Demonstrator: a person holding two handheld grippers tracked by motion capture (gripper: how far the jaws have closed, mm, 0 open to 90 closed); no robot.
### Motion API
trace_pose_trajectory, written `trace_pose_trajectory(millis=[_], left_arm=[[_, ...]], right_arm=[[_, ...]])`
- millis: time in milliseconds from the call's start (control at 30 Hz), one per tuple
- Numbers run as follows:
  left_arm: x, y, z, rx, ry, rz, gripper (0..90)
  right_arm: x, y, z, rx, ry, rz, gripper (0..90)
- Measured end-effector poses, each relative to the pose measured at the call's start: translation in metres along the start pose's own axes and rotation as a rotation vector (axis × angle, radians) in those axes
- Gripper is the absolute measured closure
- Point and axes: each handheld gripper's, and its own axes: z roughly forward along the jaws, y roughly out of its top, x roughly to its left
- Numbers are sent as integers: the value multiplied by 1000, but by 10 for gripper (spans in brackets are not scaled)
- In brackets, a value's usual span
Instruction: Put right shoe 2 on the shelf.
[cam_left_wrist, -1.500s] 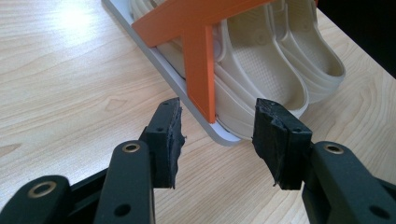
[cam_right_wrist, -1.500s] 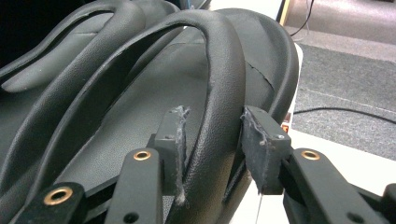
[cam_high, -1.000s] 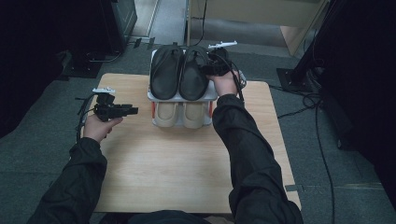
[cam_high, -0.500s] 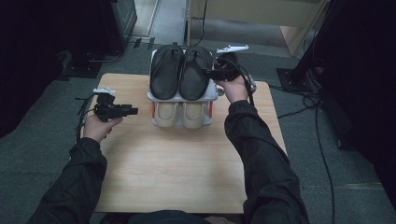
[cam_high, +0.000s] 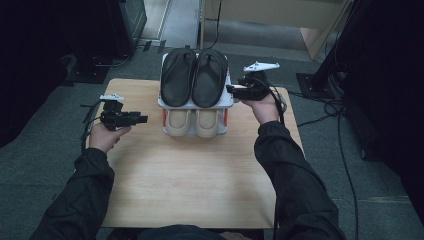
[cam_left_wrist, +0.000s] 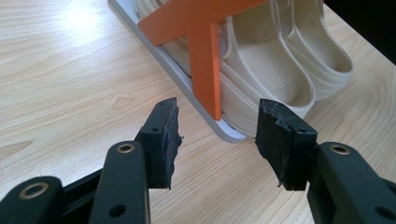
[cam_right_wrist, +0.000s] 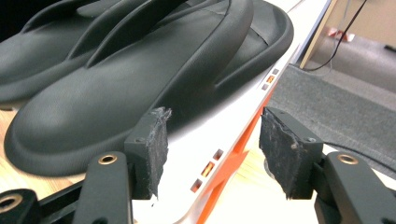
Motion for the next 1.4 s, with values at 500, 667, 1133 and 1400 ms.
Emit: trace_pose_trajectory(millis=[500, 667, 1133, 1400], left_arm=[[-11, -1, 1, 0, 3, 26, 482], [-16, -3, 2, 3, 3, 42, 475], [-31, -11, 4, 7, -13, 85, 461], [-44, -16, 9, 24, -17, 119, 447]], right_arm=[[0, -41, -17, -16, 25, -39, 426], [0, -56, -20, -18, 33, -41, 426], [7, -104, -27, -28, 64, -6, 425], [12, -130, -31, -28, 59, -5, 423]])
